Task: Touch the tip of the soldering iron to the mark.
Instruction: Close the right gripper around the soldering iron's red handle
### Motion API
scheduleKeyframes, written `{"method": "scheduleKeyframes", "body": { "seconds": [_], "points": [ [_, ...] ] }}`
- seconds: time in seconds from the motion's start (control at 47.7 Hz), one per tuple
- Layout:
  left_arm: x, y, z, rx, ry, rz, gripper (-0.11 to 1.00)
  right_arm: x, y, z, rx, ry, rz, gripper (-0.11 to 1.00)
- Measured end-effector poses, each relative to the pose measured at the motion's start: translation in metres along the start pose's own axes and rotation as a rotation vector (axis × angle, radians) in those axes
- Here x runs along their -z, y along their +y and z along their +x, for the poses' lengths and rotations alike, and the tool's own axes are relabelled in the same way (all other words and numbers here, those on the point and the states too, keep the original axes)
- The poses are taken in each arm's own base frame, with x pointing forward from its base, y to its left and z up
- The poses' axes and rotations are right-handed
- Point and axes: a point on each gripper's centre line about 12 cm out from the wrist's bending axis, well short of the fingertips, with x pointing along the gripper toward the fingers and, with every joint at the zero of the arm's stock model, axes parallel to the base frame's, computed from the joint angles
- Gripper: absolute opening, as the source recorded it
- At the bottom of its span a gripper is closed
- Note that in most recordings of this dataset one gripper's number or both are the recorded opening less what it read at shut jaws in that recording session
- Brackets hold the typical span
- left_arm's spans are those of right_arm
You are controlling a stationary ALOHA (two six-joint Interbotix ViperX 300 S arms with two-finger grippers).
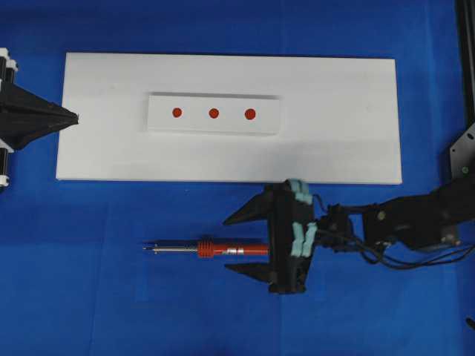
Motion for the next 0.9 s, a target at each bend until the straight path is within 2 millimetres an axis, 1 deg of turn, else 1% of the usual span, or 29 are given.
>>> {"method": "scheduleKeyframes", "body": {
  "seconds": [0.105,0.252,0.378,0.44,0.524,0.65,0.692,0.755,0.776,0.902],
  "points": [
    [0.001,0.000,0.000,-0.002,0.002,0.000,0.00,0.015,0.002,0.014,0.013,0.026,0.007,0.84],
    [0.001,0.000,0.000,-0.001,0.002,0.002,0.00,0.034,-0.002,0.030,0.040,0.059,0.015,0.84],
    [0.000,0.000,0.000,-0.001,0.000,0.002,0.00,0.042,-0.003,0.036,0.052,0.073,0.020,0.83],
    [0.001,0.000,0.000,-0.002,0.002,0.000,0.00,0.044,-0.004,0.038,0.059,0.075,0.021,0.79],
    [0.001,0.000,0.000,-0.002,0.002,0.000,0.00,0.045,-0.005,0.037,0.066,0.077,0.027,0.69],
    [0.001,0.000,0.000,-0.002,0.002,-0.001,0.00,0.045,-0.005,0.037,0.068,0.075,0.024,0.32],
    [0.001,0.000,0.000,-0.002,0.002,-0.001,0.00,0.045,-0.005,0.037,0.069,0.075,0.019,0.21],
    [0.000,0.000,0.000,-0.002,0.000,-0.001,0.00,0.045,-0.005,0.037,0.068,0.076,0.011,0.08],
    [0.001,0.000,0.000,-0.002,0.002,-0.001,0.00,0.045,-0.006,0.037,0.069,0.077,0.011,0.06],
    [0.001,0.001,0.000,-0.003,0.002,-0.001,0.00,0.045,-0.006,0.037,0.069,0.077,0.008,0.06]
  ]
}}
